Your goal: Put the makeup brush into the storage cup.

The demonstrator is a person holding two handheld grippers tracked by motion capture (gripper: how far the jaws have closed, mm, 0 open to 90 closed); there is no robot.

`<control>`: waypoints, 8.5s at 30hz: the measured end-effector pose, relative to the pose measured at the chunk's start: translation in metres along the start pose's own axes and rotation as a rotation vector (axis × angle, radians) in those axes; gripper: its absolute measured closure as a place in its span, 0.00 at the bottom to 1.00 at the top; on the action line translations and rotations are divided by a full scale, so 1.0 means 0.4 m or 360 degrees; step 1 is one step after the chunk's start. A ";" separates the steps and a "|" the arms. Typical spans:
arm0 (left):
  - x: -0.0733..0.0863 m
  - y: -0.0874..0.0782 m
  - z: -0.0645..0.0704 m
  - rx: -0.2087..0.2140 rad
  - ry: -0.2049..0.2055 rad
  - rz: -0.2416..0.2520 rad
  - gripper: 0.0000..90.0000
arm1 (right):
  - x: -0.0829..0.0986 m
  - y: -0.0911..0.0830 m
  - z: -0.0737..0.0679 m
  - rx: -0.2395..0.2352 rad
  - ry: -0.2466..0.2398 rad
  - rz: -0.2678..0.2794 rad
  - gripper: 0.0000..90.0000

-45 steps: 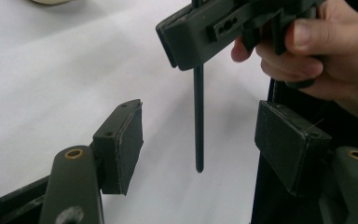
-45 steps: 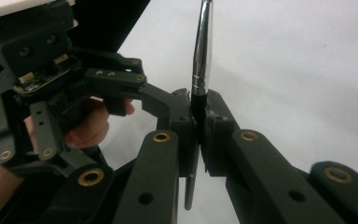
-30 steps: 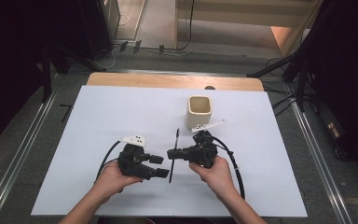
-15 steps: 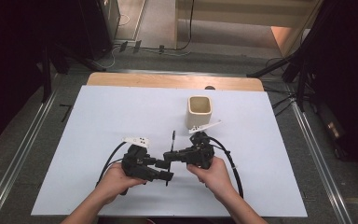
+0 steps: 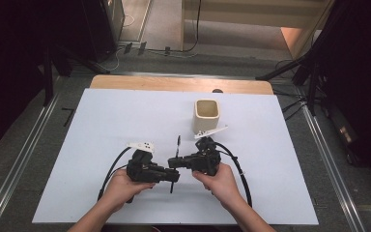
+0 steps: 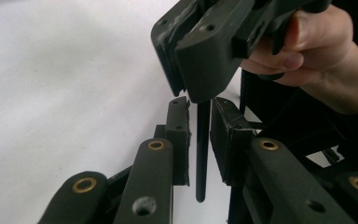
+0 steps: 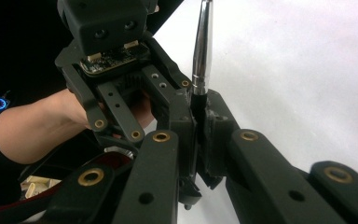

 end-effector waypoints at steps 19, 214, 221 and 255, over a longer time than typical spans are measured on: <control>-0.002 0.004 0.001 0.0033 -0.0117 0.0007 0.95 | -0.001 -0.002 0.002 0.0003 0.0045 0.0004 0.96; 0.049 -0.176 -0.035 -0.0513 0.0511 -0.0085 0.00 | -0.107 -0.106 0.085 0.0468 -0.0122 0.0440 0.95; 0.049 -0.177 -0.039 -0.0531 0.0496 -0.0091 0.00 | -0.115 -0.122 0.097 0.0489 -0.0119 0.0454 0.95; 0.049 -0.176 -0.048 -0.0547 0.0466 -0.0101 0.00 | -0.206 -0.159 0.152 0.0391 -0.0219 0.0510 0.95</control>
Point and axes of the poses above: each handheld gripper's, and its own axes: y roughly forward along the jaws, x roughly out of its underside, z roughly to its right, the point moved 5 cm from there along y, roughly forward along the jaws, and after that the axes turned 13 degrees about z, right-handed, at the moved point
